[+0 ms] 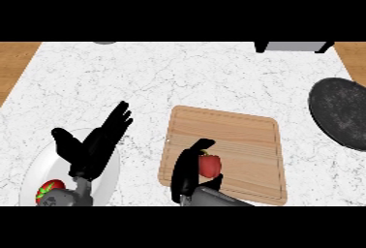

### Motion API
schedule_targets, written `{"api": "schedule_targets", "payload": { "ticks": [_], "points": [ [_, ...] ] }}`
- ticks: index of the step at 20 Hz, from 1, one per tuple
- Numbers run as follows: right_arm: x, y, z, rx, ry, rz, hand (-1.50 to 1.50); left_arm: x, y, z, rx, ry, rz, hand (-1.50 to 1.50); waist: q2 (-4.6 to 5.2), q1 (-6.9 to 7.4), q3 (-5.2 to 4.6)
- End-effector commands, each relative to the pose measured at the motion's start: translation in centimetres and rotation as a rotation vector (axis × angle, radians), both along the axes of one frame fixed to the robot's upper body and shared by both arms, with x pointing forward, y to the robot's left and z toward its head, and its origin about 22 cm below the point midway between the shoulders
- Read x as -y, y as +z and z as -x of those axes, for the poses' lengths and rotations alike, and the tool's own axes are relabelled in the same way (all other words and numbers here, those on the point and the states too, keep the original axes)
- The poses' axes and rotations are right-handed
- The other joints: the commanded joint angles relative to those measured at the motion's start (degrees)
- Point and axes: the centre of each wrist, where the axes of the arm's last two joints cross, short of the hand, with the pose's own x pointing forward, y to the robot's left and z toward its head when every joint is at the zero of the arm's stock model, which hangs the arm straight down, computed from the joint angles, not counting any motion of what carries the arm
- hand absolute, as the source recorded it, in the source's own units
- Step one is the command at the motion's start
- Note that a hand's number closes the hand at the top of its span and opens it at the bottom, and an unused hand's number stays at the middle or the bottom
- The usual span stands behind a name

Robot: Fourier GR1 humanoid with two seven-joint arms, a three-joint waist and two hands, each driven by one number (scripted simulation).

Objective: Pick the bell pepper from the cutting board and place it in the pan

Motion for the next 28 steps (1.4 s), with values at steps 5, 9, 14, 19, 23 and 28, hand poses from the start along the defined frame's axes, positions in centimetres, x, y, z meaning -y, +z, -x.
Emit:
{"api": "schedule_targets", "payload": {
  "ticks": [5, 9, 14, 19, 23, 28],
  "points": [
    [0.5, -0.7, -1.4, 0.047, 0.144, 0.067, 1.5, 0.5, 0.5, 0.4, -0.008, 0.006, 0.016, 0.0, -0.01, -0.14, 0.0],
    [3.8, 0.7, -1.5, -0.002, 0.054, -0.278, 1.5, -1.4, -0.7, -0.2, -0.013, 0.047, 0.003, 0.0, -0.23, -2.59, 0.1],
    [7.4, 2.6, -1.1, -0.125, -0.135, -0.822, 1.5, -2.7, -1.3, 1.1, -0.028, 0.116, -0.001, 0.0, -0.84, -7.38, 0.68],
    [14.3, 6.1, -0.9, 0.124, -0.063, -1.068, 1.5, -2.6, -1.1, 1.0, -0.013, 0.129, 0.009, 0.0, -1.31, -7.16, 0.27],
    [17.5, 8.9, 1.2, 0.287, 0.018, -1.277, 1.5, -3.2, -0.9, 1.3, -0.031, 0.131, 0.0, 0.0, -1.31, -6.87, 0.28],
    [20.8, 12.0, 4.6, 0.377, 0.003, -1.582, 1.5, -2.9, -1.3, 1.8, -0.027, 0.122, 0.003, 0.0, -0.99, -6.22, 0.24]
  ]
}}
